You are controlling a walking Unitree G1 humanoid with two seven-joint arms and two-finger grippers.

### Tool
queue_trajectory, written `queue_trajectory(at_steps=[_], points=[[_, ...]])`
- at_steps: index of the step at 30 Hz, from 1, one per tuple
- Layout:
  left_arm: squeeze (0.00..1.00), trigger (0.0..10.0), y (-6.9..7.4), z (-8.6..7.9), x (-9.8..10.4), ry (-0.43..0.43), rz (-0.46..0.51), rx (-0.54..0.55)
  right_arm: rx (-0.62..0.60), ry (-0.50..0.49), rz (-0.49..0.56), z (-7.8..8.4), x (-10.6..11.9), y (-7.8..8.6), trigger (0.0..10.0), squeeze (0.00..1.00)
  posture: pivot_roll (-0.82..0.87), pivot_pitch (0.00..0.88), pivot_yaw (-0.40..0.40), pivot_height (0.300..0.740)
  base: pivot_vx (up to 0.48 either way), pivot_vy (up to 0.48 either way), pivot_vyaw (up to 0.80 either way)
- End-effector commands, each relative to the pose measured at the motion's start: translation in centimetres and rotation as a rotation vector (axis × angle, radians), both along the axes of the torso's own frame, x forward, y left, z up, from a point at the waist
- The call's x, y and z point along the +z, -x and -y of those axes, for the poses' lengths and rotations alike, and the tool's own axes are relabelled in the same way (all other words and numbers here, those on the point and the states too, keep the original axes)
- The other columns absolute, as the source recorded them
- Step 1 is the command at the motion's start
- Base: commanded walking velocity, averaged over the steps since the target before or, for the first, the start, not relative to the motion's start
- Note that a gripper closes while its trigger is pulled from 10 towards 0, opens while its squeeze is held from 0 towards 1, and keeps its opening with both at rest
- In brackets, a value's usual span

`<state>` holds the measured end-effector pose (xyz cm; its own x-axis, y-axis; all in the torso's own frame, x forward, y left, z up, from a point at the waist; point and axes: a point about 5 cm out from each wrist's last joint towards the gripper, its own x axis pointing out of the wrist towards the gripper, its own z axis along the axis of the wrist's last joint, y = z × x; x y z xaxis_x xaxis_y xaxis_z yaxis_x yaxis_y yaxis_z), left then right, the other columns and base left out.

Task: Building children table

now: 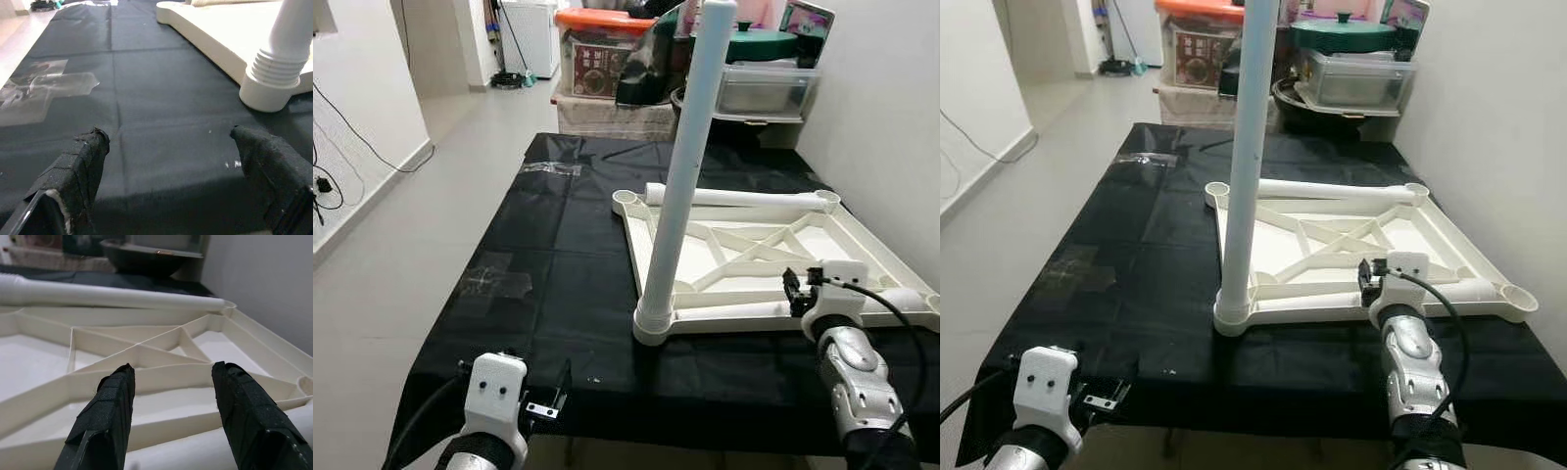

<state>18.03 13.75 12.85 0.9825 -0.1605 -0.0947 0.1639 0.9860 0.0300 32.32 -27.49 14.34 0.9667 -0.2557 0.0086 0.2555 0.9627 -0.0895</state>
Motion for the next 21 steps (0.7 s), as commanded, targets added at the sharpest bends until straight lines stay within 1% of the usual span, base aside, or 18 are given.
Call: queue_trajectory(at_steps=[1, 5, 11, 12, 14, 19, 21], points=[[0.0, 10.0, 0.3, 0.2, 0.0, -0.012, -0.015, -0.021, -0.003, -0.02, 0.015, -0.5, 0.3, -0.6, 10.0, 0.0, 0.17, 0.037, -0.053, 0.74, 0.0, 0.0, 0.0], [0.0, 10.0, 0.3, 0.4, 0.0, -0.016, -0.019, -0.033, -0.011, -0.037, 0.027, -0.7, 0.6, -1.3, 10.0, 0.0, 0.16, 0.041, -0.054, 0.74, 0.0, 0.0, 0.0], [0.0, 10.0, 0.2, 0.5, -0.2, -0.015, -0.021, -0.038, -0.012, -0.033, 0.032, -0.8, 0.7, -1.5, 10.0, 0.0, 0.16, 0.04, -0.055, 0.74, 0.0, 0.0, 0.0], [0.0, 10.0, 0.1, 0.7, -0.2, -0.013, -0.02, -0.045, 0.009, -0.016, 0.021, -0.9, 0.7, -1.6, 10.0, 0.0, 0.16, 0.037, -0.056, 0.74, 0.0, 0.0, 0.59], [0.0, 10.0, 0.0, 0.8, -0.2, -0.012, -0.019, -0.052, 0.025, -0.014, 0.014, -1.1, 0.7, -1.7, 10.0, 0.0, 0.15, 0.035, -0.059, 0.74, 0.0, 0.0, 0.69], [0.0, 10.0, 0.0, 0.9, -0.3, -0.011, -0.022, -0.055, 0.019, -0.033, 0.023, -1.1, 0.6, -1.8, 10.0, 0.0, 0.15, 0.034, -0.059, 0.74, 0.0, 0.0, 0.8], [0.0, 10.0, -0.1, 0.9, -0.3, -0.012, -0.022, -0.056, 0.009, -0.057, 0.021, -1.2, 0.4, -1.9, 10.0, 0.0, 0.15, 0.033, -0.061, 0.74, 0.0, 0.0, 0.0]])
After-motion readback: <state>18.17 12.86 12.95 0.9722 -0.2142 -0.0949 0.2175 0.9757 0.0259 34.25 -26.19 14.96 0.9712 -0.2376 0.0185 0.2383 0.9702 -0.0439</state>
